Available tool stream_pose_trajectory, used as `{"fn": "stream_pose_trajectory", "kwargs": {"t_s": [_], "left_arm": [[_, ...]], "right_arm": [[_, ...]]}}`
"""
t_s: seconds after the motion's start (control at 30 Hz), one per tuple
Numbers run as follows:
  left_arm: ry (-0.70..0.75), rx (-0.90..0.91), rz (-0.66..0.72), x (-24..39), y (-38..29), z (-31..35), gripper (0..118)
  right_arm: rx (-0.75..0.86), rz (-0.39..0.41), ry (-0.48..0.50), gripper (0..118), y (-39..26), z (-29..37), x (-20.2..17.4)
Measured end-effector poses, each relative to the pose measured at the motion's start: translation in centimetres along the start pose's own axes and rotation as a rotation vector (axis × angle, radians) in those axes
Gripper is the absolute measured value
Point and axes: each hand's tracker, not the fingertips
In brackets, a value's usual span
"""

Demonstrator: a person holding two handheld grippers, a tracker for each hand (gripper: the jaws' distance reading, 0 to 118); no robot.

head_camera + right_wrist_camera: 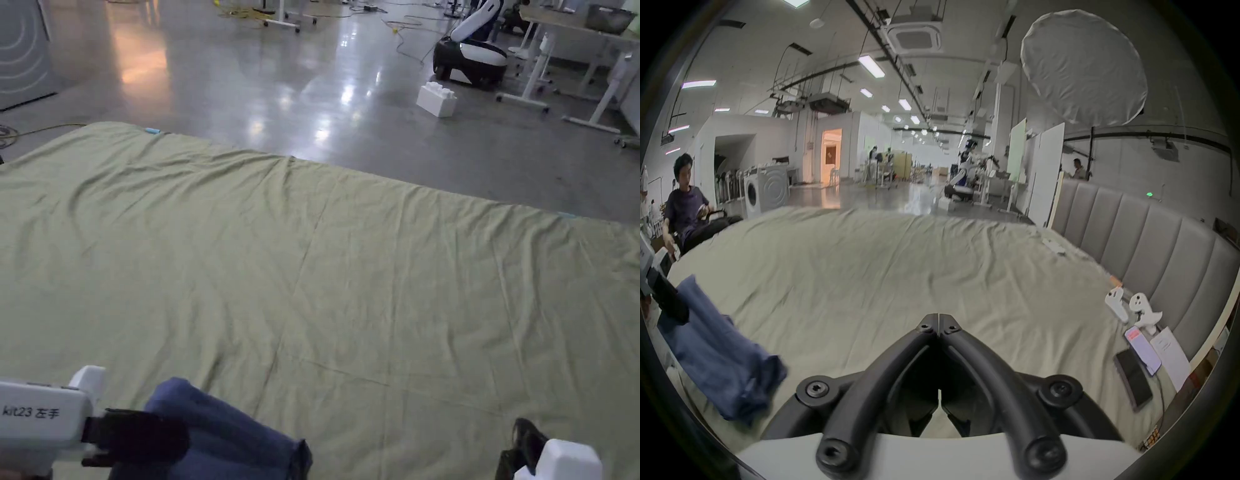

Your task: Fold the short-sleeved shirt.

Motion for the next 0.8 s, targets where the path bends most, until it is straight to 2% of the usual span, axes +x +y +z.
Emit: {"fn": "stream_pose_trajectory", "kwargs": {"t_s": [0.27,0.37,0.67,0.8], "left_arm": [[0.252,0.009,-0.053,-2.5,6.5,11.4,22],[0.401,-0.001,-0.06,-4.1,8.7,14.6,22],[0.779,-0.079,-0.095,-6.2,10.2,16.6,22],[0.83,-0.064,-0.068,-7.7,10.1,15.9,23]], "right_arm": [[0.101,-0.019,-0.053,0,5.2,-0.8,2.0],[0.11,-0.026,-0.06,0,5.7,-1.1,2.3],[0.09,-0.027,-0.078,0,4.8,-1.4,2.8],[0.077,-0.034,-0.083,0,4.5,-1.5,3.1]]}}
